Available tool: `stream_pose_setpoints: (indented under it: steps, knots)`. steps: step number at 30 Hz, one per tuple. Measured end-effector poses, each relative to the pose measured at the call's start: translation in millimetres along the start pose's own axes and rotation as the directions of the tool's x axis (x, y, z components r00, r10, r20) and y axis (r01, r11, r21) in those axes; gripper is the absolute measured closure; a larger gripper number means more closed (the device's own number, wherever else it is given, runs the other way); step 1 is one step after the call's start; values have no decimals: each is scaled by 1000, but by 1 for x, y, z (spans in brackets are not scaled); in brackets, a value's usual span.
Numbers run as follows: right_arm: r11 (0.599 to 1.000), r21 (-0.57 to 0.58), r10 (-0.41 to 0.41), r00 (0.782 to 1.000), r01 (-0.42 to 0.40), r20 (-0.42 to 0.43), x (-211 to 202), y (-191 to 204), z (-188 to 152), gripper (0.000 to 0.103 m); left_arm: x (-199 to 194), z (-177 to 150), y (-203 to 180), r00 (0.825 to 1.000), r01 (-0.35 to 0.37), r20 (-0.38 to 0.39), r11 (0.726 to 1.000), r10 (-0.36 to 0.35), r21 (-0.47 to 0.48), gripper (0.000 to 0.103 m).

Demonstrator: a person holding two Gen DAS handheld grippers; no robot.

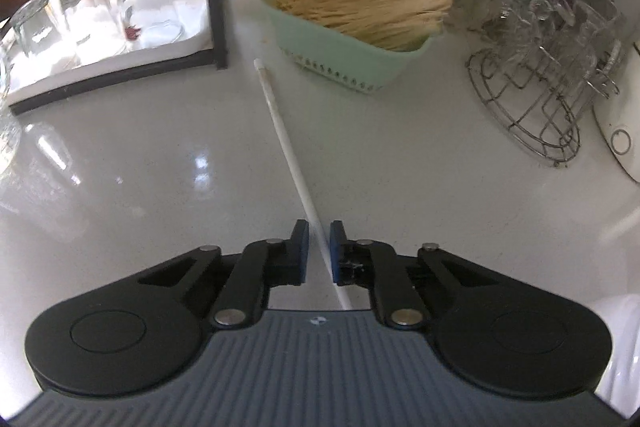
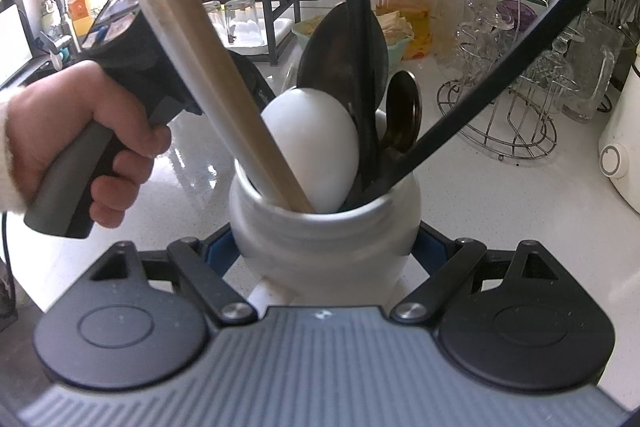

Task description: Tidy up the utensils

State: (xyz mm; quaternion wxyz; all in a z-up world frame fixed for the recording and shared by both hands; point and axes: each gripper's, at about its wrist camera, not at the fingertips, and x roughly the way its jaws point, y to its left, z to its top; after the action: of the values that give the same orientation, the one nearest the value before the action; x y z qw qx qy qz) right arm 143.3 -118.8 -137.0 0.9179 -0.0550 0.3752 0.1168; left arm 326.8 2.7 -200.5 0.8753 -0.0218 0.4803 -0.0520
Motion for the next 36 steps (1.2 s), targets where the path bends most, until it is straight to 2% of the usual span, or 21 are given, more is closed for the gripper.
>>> stream_pose_setpoints:
  steps: [7,17,22,27,36]
  knots:
    - [1000,10,-11,1000,11,3,0,1,-1,12,-4,-2,12,999,-5,-40,997,2,-74,97]
    - [998,43,-46,999,45,24,-1,6,-5,12,-29,-24,17,995,-36,-88,999,37,14,99]
    - [998,47,-53,998,51,32,-1,6,-6,12,-45,-35,26,995,-28,-98,1000,27,-2,102]
    - [997,48,-54,997,52,47,1,9,-6,12,-60,-49,29,994,-20,-104,1000,22,20,102]
    - [997,57,-60,997,57,57,5,10,-4,12,-72,-59,38,993,34,-117,999,-35,-11,102]
